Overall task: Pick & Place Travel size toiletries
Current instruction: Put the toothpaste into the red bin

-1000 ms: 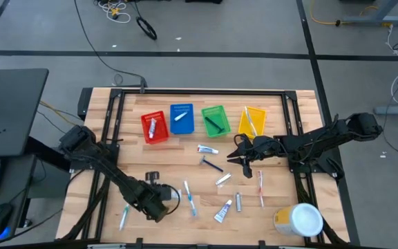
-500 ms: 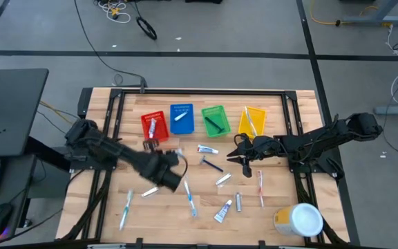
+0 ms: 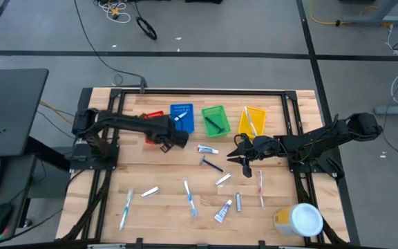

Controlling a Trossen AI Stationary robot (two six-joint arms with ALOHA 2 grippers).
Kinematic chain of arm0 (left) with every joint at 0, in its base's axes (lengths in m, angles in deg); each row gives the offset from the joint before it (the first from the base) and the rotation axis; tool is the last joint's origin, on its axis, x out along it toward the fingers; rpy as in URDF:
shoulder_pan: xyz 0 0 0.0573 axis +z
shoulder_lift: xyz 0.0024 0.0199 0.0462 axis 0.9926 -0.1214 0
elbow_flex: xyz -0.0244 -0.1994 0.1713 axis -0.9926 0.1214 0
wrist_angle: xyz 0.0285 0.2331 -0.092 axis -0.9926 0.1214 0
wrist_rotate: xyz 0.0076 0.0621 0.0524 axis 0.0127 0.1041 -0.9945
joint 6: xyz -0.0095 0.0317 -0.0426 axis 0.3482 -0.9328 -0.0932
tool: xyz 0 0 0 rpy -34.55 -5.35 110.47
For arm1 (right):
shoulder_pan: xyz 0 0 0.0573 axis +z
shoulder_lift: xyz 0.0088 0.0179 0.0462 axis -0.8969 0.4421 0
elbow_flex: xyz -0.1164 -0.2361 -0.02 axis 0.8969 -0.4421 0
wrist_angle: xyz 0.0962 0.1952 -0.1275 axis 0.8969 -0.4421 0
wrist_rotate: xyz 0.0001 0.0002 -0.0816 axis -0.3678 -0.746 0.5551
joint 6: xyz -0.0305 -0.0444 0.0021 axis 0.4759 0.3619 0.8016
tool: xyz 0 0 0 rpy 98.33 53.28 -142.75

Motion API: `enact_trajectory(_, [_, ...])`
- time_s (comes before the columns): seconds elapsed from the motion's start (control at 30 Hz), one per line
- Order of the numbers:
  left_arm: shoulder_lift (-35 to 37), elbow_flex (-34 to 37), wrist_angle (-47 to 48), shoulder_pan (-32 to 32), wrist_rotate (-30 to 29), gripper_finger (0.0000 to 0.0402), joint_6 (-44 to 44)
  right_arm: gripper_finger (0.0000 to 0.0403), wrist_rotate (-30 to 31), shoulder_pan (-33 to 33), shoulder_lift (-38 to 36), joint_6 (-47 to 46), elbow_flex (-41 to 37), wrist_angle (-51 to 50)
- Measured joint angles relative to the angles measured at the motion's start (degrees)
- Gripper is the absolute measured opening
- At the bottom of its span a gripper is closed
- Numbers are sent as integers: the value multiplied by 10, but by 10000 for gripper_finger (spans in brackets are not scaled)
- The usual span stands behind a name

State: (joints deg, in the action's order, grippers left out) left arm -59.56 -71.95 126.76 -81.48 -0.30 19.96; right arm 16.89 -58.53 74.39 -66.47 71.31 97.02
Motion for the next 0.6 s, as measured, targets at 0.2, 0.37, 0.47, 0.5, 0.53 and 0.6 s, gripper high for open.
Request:
enact_trajectory(0.2, [0,90,-61,59,16,74,-7,86,0,0,0,-19,0,-2])
enact_trajectory(0.37, [0,125,-126,92,65,80,-31,86,0,0,0,-19,0,-1])
enact_trajectory(0.47, [0,139,-185,106,71,79,-66,86,0,0,0,-19,0,0])
enact_trajectory(0.5, [-1,139,-197,109,70,80,-74,86,0,0,0,-19,0,0])
enact_trajectory(0.53, [0,139,-208,112,69,83,-80,86,0,0,0,-19,0,0])
enact_trajectory(0.6, [0,139,-229,118,70,93,-85,86,0,0,0,-19,0,0])
